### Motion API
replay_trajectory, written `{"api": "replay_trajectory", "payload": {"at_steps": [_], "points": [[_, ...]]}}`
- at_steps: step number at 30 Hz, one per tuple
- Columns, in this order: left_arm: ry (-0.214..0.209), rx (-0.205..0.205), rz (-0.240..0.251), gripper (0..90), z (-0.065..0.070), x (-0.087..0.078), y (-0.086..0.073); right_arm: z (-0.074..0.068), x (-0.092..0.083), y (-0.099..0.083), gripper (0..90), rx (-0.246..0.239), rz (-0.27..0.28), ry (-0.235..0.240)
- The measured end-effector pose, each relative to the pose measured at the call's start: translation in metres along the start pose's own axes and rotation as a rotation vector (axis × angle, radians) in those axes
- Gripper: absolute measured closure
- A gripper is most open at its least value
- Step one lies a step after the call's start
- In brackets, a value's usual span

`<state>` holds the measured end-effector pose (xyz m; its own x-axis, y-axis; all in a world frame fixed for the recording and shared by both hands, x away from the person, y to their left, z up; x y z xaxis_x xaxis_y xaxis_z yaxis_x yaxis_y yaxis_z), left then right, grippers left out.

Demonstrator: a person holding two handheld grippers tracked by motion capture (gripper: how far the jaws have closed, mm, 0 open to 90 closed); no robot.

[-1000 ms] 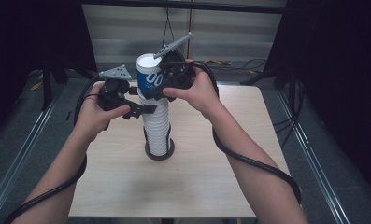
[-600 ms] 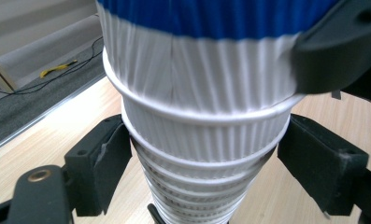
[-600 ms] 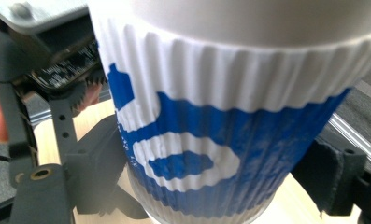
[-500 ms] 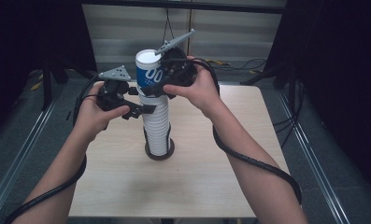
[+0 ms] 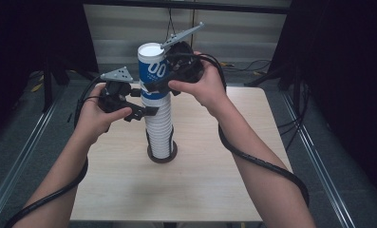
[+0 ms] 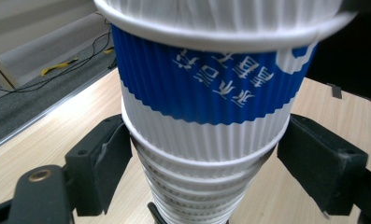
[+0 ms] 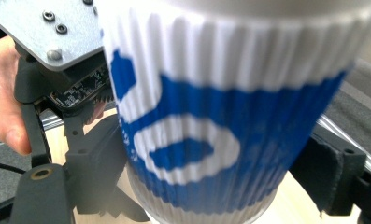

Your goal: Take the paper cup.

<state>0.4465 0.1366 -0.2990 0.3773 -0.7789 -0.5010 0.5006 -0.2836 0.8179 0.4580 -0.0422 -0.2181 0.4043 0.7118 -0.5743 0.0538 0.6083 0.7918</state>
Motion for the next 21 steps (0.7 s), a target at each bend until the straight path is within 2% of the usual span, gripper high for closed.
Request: {"api": "replay_trajectory", "payload": {"at_steps": [4,21], "points": [[0.008,0.004,0.000,18.0,-0.0003,-0.0005,0.0000,0.0011,-0.0030,0.0017,17.1,0.008,0.023,0.003],[0.007,0.000,-0.001,19.0,-0.0010,-0.0017,-0.0005,0.0016,-0.0044,0.0012,21.7,0.005,0.055,-0.009]]}}
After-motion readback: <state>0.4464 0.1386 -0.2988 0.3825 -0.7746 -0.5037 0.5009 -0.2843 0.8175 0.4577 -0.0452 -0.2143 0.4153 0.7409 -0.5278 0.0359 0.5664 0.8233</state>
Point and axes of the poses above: each handheld gripper's, and its own axes: x roughly forward along the jaws, y roughly out of its top, z roughly to its right, the point moved 2 cm from there along x, roughly forward along the jaws, and after that the axes turned 15 degrees about -x, right-handed, at the moved point
